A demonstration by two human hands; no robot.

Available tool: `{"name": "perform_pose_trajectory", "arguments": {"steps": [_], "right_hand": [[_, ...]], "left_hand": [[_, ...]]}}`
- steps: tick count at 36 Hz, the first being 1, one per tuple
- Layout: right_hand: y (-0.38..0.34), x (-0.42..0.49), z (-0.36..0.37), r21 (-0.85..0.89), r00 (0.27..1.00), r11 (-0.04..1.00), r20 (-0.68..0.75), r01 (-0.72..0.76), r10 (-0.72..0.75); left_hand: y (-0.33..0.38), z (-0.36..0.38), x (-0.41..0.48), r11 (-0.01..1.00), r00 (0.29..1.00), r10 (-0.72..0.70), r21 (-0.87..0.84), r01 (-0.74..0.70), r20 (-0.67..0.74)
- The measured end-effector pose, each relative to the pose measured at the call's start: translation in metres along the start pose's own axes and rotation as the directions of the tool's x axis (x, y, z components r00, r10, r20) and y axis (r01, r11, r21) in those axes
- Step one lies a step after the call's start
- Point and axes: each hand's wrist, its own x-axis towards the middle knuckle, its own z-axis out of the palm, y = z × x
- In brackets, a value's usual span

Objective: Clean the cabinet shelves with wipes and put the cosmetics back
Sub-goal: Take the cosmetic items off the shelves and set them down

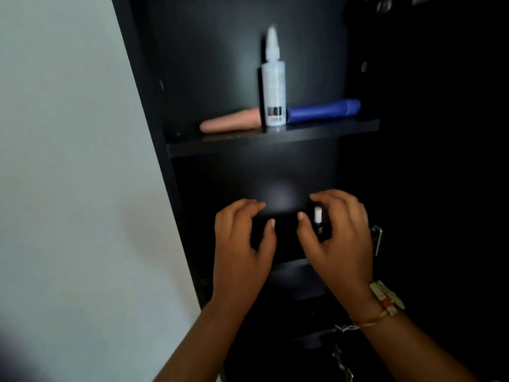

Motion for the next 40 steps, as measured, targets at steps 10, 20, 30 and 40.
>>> {"name": "perform_pose_trajectory", "arguments": {"steps": [10, 20, 30, 40], "right_hand": [[-0.009, 0.091, -0.008, -0.107, 0.992, 0.992, -0.094, 0.071, -0.081], [-0.012, 0.163, -0.010, -0.295, 0.995, 0.950, 0.057, 0.098, -0.085], [-0.014, 0.198, -0.009, -0.433, 0.908, 0.887, 0.418, 0.161, 0.039], [-0.013, 0.202, -0.014, -0.444, 0.858, 0.883, 0.503, 0.151, 0.106]], "left_hand": [[0.025, 0.007, 0.096, 0.994, 0.979, 0.112, 0.036, -0.108, -0.169], [0.026, -0.012, 0.168, 0.931, 0.995, 0.096, 0.357, -0.079, -0.031], [0.014, -0.030, 0.195, 0.833, 0.951, -0.148, 0.553, -0.027, 0.270], [0.018, -0.040, 0.201, 0.833, 0.902, -0.249, 0.553, 0.013, 0.354]]}}
